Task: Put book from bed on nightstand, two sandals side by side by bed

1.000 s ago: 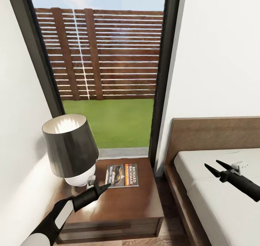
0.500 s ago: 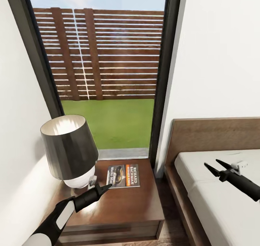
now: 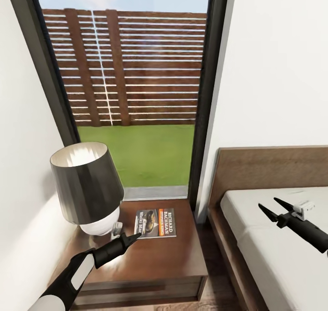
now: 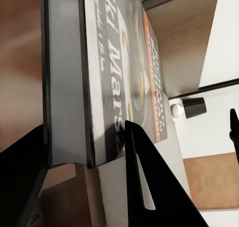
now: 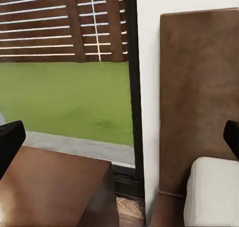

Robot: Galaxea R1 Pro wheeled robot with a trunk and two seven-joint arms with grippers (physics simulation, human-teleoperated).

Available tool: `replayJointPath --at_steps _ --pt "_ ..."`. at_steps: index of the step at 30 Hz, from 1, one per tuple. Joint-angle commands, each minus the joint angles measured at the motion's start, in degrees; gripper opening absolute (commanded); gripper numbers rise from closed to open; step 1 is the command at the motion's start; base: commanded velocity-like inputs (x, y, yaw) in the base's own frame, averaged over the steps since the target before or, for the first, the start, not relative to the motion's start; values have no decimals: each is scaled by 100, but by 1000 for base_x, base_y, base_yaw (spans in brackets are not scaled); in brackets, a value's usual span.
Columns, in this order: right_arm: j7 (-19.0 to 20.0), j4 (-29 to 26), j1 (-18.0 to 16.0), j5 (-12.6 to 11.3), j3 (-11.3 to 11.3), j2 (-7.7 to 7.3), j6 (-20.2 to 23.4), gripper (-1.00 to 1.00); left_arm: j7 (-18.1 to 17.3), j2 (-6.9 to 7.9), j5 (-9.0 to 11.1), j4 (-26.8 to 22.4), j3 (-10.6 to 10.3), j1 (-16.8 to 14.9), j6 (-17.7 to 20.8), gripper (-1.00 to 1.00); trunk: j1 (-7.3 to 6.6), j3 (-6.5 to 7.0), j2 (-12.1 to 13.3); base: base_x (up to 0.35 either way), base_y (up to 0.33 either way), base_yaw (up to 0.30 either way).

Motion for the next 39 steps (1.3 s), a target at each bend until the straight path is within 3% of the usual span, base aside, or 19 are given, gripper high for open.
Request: replayJointPath --at_steps 1,9,16,39 --pt "25 7 -5 -27 1 -1 -9 100 -9 0 41 0 5 -3 51 -100 22 -24 -44 0 0 0" --pt "24 14 -5 -27 1 21 -13 100 -9 0 41 0 5 -3 51 -100 197 -167 -365 0 0 0" --pt "33 9 -5 -18 1 201 -13 100 -9 0 40 0 5 -3 51 -100 351 -293 -645 0 0 0" --pt "24 8 -5 -18 1 221 -13 100 -9 0 38 0 5 -3 51 -100 856 -706 -1568 0 0 0"
